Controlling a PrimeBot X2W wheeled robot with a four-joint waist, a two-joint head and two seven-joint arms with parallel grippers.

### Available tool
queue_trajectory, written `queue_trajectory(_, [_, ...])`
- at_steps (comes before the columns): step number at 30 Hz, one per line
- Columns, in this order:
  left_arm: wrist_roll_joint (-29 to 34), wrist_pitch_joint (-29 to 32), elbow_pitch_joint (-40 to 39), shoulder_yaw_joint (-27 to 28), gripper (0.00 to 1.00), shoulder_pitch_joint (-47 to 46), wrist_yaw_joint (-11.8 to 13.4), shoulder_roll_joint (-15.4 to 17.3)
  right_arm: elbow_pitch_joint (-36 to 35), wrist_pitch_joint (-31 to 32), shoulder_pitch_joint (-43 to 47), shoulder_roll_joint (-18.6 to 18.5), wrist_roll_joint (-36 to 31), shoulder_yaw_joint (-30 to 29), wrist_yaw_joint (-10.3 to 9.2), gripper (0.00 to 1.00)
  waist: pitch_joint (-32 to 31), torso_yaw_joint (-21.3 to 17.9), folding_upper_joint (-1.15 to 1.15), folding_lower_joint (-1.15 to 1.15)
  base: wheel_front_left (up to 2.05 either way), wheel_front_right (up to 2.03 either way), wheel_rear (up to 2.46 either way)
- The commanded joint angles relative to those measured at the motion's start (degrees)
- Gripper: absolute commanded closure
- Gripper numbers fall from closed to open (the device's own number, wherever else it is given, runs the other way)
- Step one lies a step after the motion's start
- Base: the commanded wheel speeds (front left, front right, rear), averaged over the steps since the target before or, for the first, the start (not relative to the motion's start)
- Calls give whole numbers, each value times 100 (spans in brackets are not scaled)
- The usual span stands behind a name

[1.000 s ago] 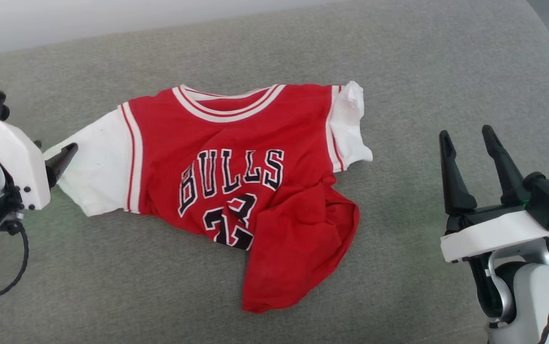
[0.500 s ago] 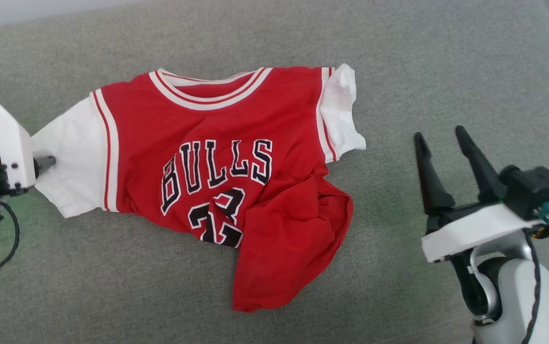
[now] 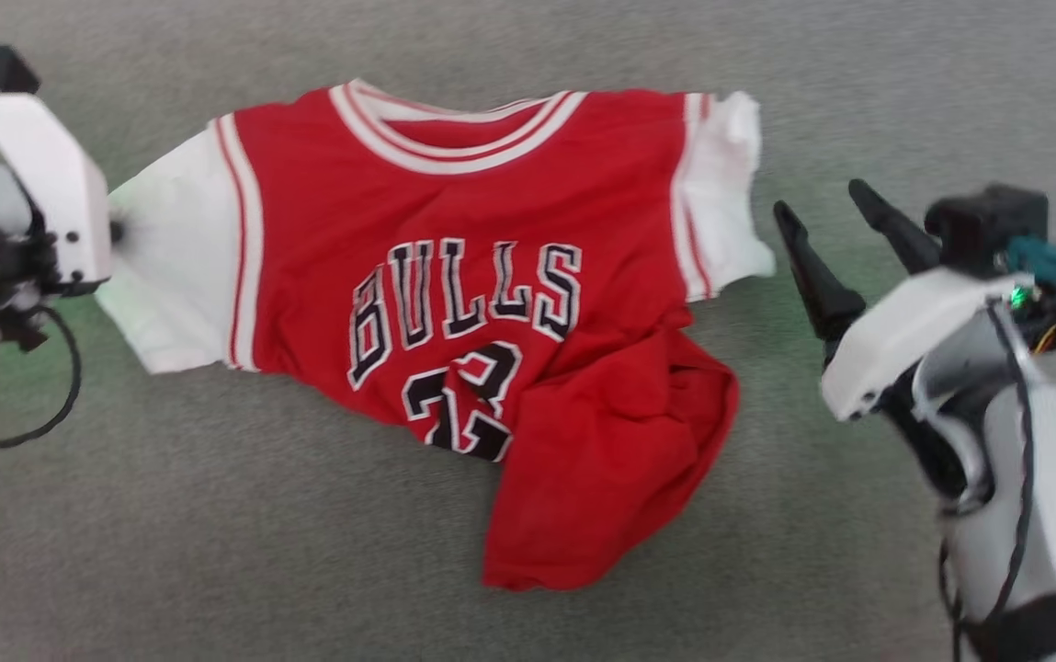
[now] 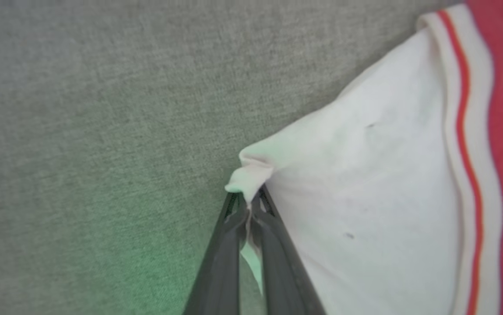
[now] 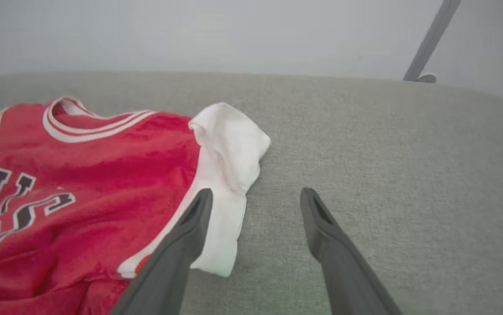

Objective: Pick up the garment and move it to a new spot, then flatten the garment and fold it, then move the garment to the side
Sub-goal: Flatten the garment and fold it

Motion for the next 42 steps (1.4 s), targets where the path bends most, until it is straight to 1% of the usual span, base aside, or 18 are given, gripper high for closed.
queue_trajectory(1, [7,-88,166,-153,100,189,-49,-319,140,173,-184,-128,-27,41,1,0,112,171,-1,0,0,0,0])
queue_trajectory(5, [35,-290,202,-229,100,-57,-140,-492,645,590,-667,-348,203,138,1,0,228,430,-1,0,0,0,0])
queue_trajectory(7, [27,-363,226,-265,100,-172,-168,-588,929,777,-893,-555,147,191,1,0,289,583,-1,0,0,0,0])
queue_trajectory(9, [29,-424,264,-306,100,-249,-193,-661,1207,964,-1118,-519,309,221,1,0,337,697,-1,0,0,0,0])
queue_trajectory(12, [-8,-525,332,-343,100,-343,-214,-749,1745,1428,-1405,-647,419,352,1,0,402,847,-1,0,0,0,0])
queue_trajectory(14, [-52,-594,385,-361,100,-377,-231,-787,2121,1798,-1526,-583,633,468,1,0,425,921,-1,0,0,0,0])
queue_trajectory(15, [-68,-634,411,-363,100,-384,-242,-815,2297,1998,-1591,-637,649,605,2,12,434,960,-1,0,0,0,0])
queue_trajectory(16, [-79,-664,442,-374,100,-394,-250,-842,2454,2197,-1634,-645,734,685,1,66,436,990,-1,0,0,0,0])
queue_trajectory(17, [-100,-698,482,-379,100,-411,-247,-865,2585,2384,-1680,-649,816,776,1,100,436,1016,-1,0,0,0,0])
queue_trajectory(19, [-105,-744,546,-406,100,-426,-254,-898,2720,2595,-1811,-693,941,844,1,100,415,1069,-1,0,0,0,0])
queue_trajectory(21, [-120,-827,602,-405,100,-440,-261,-901,2751,2651,-1964,-781,1015,816,-6,100,365,1110,-1,0,0,0,0])
queue_trajectory(24, [-188,-925,671,-383,100,-517,-261,-842,2609,2689,-2216,-877,1208,694,-1,100,177,1155,-1,0,0,0,0])
queue_trajectory(26, [-206,-951,671,-371,100,-551,-263,-814,2544,2693,-2266,-901,1224,672,0,100,110,1163,-1,0,0,0,0])
queue_trajectory(31, [-279,-1055,531,-346,100,-768,-272,-759,2228,2682,-2467,-1053,1322,491,1,100,-318,1194,-1,0,0,0,0])
queue_trajectory(37, [-288,-1153,301,-333,100,-966,-275,-593,1912,2769,-2703,-1086,1249,387,0,100,-888,1228,-1,0,0,0,0])
queue_trajectory(42, [-276,-1220,196,-275,100,-1178,-149,-569,1727,2723,-2965,-1029,1176,409,0,100,-1331,1256,-1,0,0,0,0])
